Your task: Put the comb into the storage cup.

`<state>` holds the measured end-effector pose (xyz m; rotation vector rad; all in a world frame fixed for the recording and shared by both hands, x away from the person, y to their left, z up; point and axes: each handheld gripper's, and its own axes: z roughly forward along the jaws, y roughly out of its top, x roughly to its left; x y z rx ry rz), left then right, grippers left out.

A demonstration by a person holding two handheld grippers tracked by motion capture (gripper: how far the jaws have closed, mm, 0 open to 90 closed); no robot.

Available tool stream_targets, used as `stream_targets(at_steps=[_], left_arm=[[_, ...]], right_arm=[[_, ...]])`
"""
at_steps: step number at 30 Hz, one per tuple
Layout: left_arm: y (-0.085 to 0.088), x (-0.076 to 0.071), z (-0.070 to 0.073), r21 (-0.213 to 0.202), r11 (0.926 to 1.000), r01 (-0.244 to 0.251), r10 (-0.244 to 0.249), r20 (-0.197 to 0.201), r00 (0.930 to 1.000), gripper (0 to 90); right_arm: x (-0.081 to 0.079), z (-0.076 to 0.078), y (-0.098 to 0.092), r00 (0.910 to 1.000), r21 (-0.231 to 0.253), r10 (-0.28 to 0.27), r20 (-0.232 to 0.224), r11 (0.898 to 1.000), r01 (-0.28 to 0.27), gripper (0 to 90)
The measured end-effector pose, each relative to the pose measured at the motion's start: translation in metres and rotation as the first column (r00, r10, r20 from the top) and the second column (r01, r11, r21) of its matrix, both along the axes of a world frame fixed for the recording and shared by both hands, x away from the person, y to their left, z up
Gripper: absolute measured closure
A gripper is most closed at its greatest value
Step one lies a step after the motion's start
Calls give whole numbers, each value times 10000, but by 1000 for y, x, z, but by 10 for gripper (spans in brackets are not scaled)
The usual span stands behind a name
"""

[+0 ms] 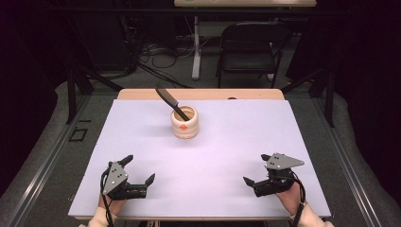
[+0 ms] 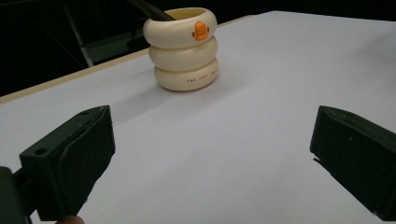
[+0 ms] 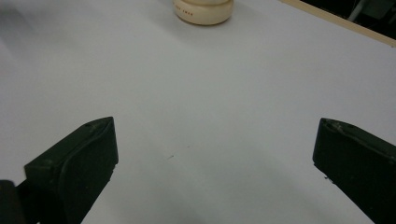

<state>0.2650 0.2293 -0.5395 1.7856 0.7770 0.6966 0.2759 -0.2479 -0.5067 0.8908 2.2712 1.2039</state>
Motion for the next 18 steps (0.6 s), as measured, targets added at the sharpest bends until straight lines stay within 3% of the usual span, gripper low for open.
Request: stream_targets(at_steps=[18], left_arm=[[1, 0, 0, 13, 10000, -20, 20, 21, 10000, 0]], right_arm=[[-10, 1, -4, 9989, 34, -82, 469, 10000, 80, 0]])
